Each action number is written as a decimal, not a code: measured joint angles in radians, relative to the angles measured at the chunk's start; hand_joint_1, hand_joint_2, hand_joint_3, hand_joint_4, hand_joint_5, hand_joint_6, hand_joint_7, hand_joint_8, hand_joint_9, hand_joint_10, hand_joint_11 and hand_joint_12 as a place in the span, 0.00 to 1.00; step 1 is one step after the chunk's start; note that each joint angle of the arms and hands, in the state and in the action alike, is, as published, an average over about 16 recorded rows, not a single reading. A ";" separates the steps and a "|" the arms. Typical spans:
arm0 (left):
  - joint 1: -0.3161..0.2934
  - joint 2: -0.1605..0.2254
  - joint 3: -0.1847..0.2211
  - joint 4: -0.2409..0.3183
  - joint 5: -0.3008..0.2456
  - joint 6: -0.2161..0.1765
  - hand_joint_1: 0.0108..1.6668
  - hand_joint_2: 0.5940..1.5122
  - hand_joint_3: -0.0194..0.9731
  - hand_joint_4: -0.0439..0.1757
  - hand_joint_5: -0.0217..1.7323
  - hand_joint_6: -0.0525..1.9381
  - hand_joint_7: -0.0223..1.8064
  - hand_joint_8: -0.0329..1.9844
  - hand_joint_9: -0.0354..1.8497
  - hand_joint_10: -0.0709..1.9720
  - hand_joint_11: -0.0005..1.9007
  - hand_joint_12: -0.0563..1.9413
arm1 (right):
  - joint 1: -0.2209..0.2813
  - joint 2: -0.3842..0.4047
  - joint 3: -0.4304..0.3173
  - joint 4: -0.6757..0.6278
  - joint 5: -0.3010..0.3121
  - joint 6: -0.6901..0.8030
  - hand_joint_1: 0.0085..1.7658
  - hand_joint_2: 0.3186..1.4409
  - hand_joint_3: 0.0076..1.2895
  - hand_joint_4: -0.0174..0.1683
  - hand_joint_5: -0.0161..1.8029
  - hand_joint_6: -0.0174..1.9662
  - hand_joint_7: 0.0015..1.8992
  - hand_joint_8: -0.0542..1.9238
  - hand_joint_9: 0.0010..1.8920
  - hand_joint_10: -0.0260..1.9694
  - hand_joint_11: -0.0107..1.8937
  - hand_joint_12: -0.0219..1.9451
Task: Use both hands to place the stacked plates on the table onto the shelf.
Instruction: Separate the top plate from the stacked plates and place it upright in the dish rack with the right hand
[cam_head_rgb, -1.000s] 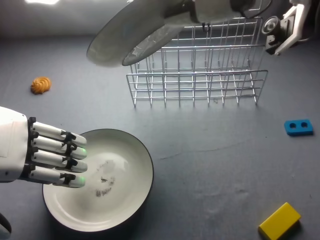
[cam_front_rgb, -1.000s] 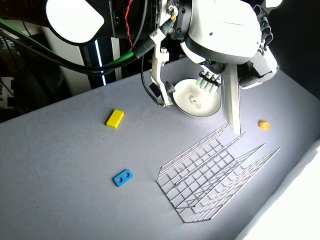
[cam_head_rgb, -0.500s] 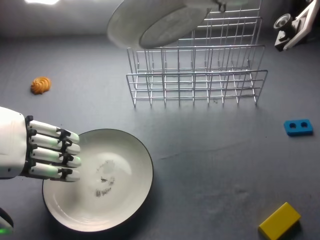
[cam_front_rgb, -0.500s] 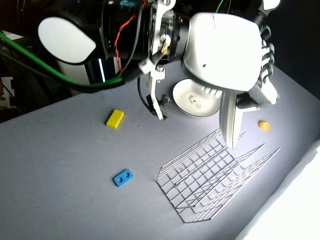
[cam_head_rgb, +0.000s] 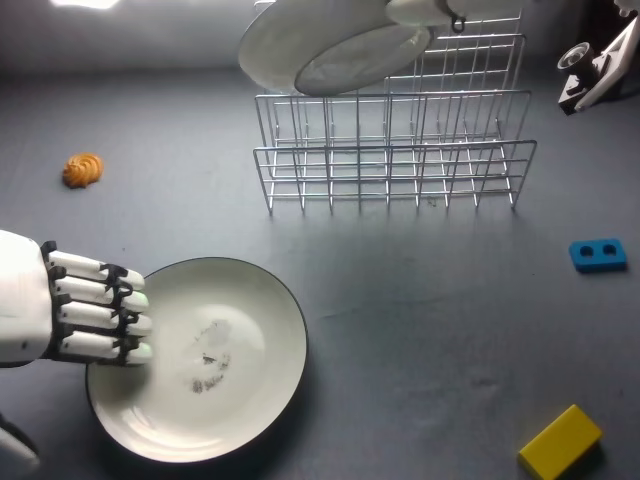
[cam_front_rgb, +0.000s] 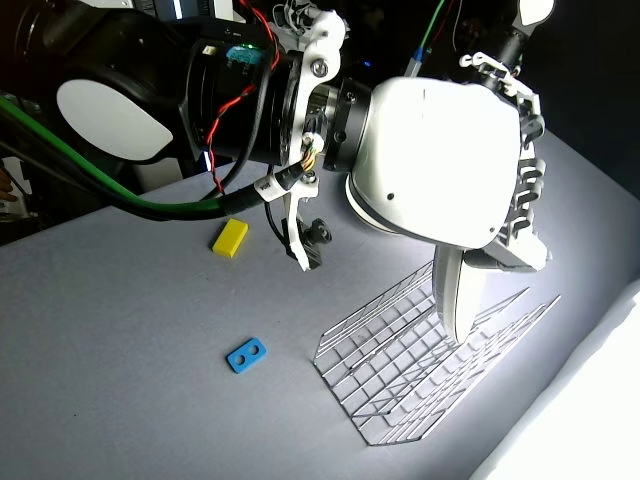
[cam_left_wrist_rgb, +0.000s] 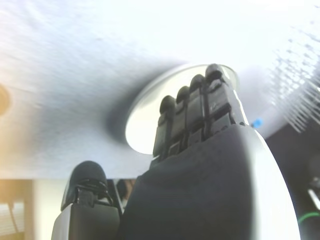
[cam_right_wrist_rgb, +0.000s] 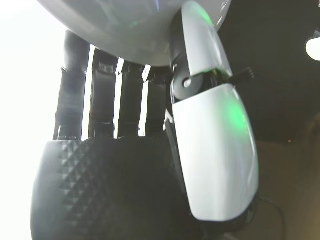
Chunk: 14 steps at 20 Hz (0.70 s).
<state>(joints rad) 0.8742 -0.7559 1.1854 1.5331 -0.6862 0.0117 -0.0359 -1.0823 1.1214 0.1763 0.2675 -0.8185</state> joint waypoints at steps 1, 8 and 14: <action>0.013 0.000 -0.004 -0.020 0.009 0.000 0.00 0.61 0.03 0.19 0.06 0.04 0.04 0.01 0.04 0.04 0.01 0.06 | -0.003 -0.004 0.006 0.021 -0.003 -0.013 0.70 0.67 0.00 0.06 0.46 0.54 0.51 0.60 0.44 0.57 0.30 0.91; 0.107 0.001 -0.033 -0.182 0.056 0.002 0.00 0.61 0.03 0.18 0.05 0.03 0.04 0.01 0.03 0.04 0.01 0.04 | -0.019 -0.039 0.059 0.169 -0.017 -0.104 0.69 0.67 0.00 0.06 0.47 0.54 0.50 0.60 0.44 0.60 0.31 0.92; 0.164 0.005 -0.058 -0.280 0.071 0.003 0.00 0.61 0.03 0.17 0.04 0.02 0.04 0.01 0.03 0.04 0.01 0.02 | -0.041 -0.081 0.120 0.237 -0.023 -0.145 0.68 0.67 0.00 0.06 0.46 0.52 0.50 0.61 0.44 0.60 0.32 0.91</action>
<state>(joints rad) 1.0378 -0.7507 1.1273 1.2527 -0.6150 0.0147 -0.0768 -1.1634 1.2417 0.4131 0.2447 -0.9636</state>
